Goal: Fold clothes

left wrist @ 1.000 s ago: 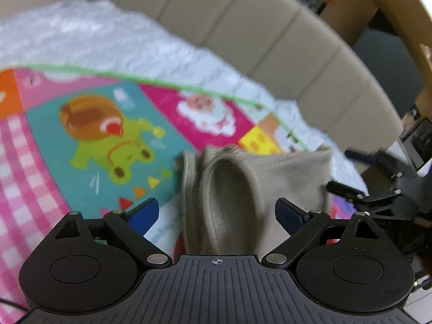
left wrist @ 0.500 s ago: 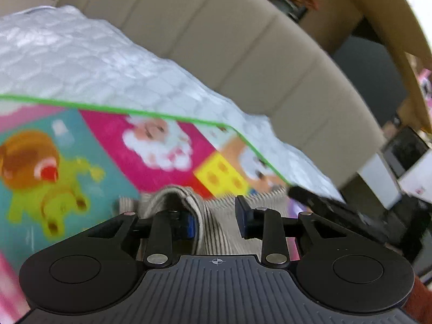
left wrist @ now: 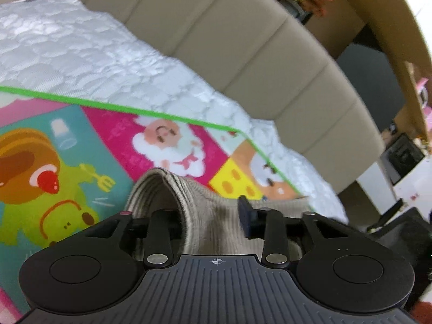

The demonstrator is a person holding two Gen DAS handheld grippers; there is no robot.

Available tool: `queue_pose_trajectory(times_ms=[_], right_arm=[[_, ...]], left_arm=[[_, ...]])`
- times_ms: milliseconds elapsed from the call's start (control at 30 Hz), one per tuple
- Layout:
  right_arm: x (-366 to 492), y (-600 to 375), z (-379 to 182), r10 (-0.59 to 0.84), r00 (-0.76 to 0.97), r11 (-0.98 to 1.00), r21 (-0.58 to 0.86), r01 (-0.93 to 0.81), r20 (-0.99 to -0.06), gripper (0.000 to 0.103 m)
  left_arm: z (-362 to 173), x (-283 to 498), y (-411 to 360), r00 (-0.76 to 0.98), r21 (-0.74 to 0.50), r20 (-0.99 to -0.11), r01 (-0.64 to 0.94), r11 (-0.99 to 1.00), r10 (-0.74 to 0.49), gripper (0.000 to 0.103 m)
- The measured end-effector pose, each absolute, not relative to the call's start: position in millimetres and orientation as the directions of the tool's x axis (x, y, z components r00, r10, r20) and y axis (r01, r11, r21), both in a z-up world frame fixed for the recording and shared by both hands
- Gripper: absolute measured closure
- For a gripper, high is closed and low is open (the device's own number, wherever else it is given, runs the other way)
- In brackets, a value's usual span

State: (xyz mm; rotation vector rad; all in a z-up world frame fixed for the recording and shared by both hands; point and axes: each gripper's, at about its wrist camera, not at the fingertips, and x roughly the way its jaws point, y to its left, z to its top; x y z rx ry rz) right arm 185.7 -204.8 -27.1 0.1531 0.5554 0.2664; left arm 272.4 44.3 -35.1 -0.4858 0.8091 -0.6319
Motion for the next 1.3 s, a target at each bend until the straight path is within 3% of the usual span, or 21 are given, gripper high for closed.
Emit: queue_pose_trajectory(times_ms=[133, 233, 367, 467, 500, 600, 700, 800, 933, 1033, 1100, 1200, 1300], right_arm=[[189, -220, -18, 0.25, 0.853, 0.965, 0.193, -0.179, -0.459, 0.085], [211, -229, -47, 0.192, 0.818, 0.979, 0.162, -0.123, -0.542, 0.084], [225, -234, -69, 0.171, 0.791, 0.982, 0.164, -0.091, -0.587, 0.069], [216, -237, -54, 0.171, 0.791, 0.979, 0.194, -0.068, -0.587, 0.049], [211, -237, -47, 0.163, 0.793, 0.98, 0.192, -0.06, -0.587, 0.038], [181, -238, -25, 0.14, 0.792, 0.979, 0.201, -0.022, -0.594, 0.022], [145, -243, -17, 0.239, 0.755, 0.932, 0.362, -0.002, -0.611, 0.016], [125, -239, -36, 0.38, 0.664, 0.839, 0.542, 0.045, -0.644, 0.016], [127, -223, -65, 0.413, 0.631, 0.785, 0.608, 0.118, -0.657, 0.017], [141, -225, -79, 0.431, 0.646, 0.716, 0.674, 0.181, -0.631, 0.024], [149, -232, -87, 0.419, 0.646, 0.683, 0.69, 0.239, -0.638, 0.039], [156, -250, -94, 0.412, 0.66, 0.66, 0.705, 0.26, -0.628, 0.046], [168, -267, -90, 0.364, 0.686, 0.704, 0.669, 0.24, -0.63, 0.047]], left_arm=[[-16, 270, 53, 0.562, -0.651, -0.414, 0.367, 0.665, -0.716, 0.049], [-20, 288, 47, 0.585, -0.646, -0.414, 0.35, 0.678, -0.697, 0.047], [-55, 308, 36, 0.567, -0.573, -0.573, 0.239, 0.784, -0.592, 0.049], [-75, 313, 38, 0.538, -0.566, -0.631, 0.173, 0.806, -0.558, 0.042], [-75, 314, 39, 0.54, -0.566, -0.631, 0.17, 0.807, -0.557, 0.04], [-73, 314, 42, 0.545, -0.568, -0.631, 0.162, 0.807, -0.553, 0.04], [-70, 310, 41, 0.551, -0.551, -0.632, 0.175, 0.816, -0.545, 0.04], [-69, 306, 44, 0.549, -0.552, -0.631, 0.179, 0.814, -0.548, 0.04], [-66, 304, 47, 0.549, -0.552, -0.628, 0.185, 0.813, -0.552, 0.04], [-61, 300, 48, 0.555, -0.533, -0.628, 0.203, 0.821, -0.545, 0.037], [-53, 295, 51, 0.571, -0.519, -0.613, 0.231, 0.823, -0.547, 0.028], [-41, 287, 55, 0.589, -0.505, -0.581, 0.28, 0.816, -0.562, 0.008], [-26, 286, 47, 0.569, -0.501, -0.542, 0.371, 0.782, -0.618, 0.005]])
